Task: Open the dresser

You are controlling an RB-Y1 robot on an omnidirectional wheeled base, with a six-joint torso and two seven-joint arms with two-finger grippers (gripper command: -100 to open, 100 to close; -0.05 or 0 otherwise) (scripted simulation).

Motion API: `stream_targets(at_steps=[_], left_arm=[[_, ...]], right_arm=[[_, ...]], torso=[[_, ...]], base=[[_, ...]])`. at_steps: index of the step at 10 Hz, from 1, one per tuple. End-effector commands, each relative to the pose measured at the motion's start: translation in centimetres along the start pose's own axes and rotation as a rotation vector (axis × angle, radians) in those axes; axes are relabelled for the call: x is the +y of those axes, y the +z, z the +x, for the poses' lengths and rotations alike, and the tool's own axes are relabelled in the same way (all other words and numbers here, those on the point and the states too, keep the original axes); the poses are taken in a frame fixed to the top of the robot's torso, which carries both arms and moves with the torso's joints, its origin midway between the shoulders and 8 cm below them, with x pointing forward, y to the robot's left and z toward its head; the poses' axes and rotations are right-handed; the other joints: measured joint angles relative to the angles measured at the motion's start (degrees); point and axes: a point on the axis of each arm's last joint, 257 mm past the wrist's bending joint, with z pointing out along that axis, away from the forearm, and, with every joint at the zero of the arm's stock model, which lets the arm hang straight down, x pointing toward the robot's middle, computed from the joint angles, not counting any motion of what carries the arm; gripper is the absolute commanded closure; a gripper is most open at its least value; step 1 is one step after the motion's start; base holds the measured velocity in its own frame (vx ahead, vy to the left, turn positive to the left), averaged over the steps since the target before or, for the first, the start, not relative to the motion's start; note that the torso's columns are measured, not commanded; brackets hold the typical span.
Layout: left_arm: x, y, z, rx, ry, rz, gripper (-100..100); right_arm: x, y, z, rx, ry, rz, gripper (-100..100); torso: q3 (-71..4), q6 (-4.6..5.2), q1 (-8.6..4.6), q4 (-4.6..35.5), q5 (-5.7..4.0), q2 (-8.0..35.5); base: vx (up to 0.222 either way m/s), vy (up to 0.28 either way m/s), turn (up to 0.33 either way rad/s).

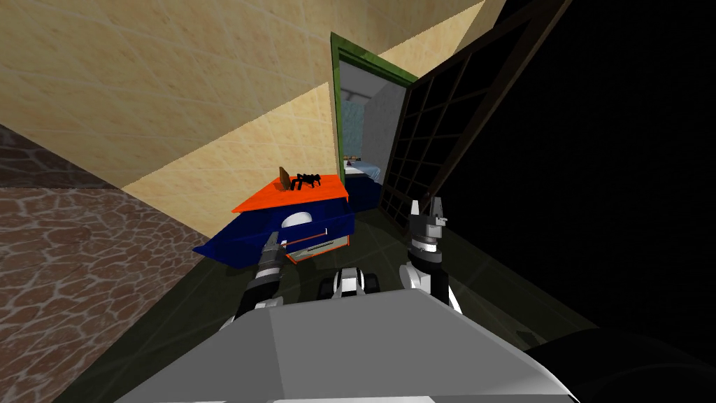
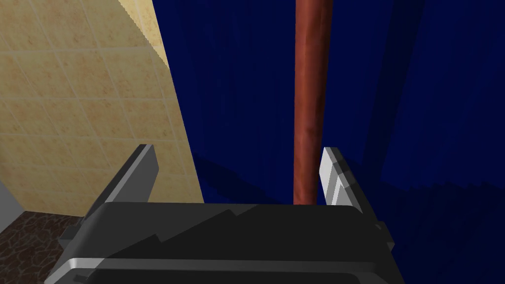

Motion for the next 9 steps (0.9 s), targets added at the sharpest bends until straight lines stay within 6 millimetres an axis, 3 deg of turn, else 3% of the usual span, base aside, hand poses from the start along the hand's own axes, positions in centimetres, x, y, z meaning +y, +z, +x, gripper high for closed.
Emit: stream_targets(at_steps=[1, 2, 3, 4, 9], left_arm=[[-1.5, -0.4, -0.6, -0.006, -0.001, -0.002, -100], [-2.0, -0.5, -0.8, -0.008, -0.002, -0.003, -100], [-1.1, -0.8, -0.6, -0.007, -0.003, -0.019, -100], [-1.0, -0.8, -0.7, -0.008, -0.004, -0.025, 0], [-0.5, -1.0, -0.7, -0.009, -0.004, -0.038, 0]], right_arm=[[0.0, 0.0, 0.0, 0.0, 0.0, 0.0, 0], [0.0, 0.0, 0.0, 0.0, 0.0, 0.0, 0], [0.0, 0.0, 0.0, 0.0, 0.0, 0.0, 0], [0.0, 0.0, 0.0, 0.0, 0.0, 0.0, 0], [0.0, 0.0, 0.0, 0.0, 0.0, 0.0, 0]], torso=[[0.0, -0.01, 0.0, 0.0, 0.0, 0.0], [0.0, -0.04, -0.08, 0.1, -0.15, 0.0], [0.0, -0.06, -0.17, 0.2, -0.29, 0.1], [0.0, -0.04, -0.17, 0.2, -0.2, 0.1], [-0.1, 0.0, 0.0, 0.0, -0.03, -0.1]], base=[[0.005, -0.008, -0.026], [0.008, -0.007, -0.03], [0.008, 0.001, -0.005], [0.0, 0.0, 0.0], [0.0, 0.0, 0.0]])
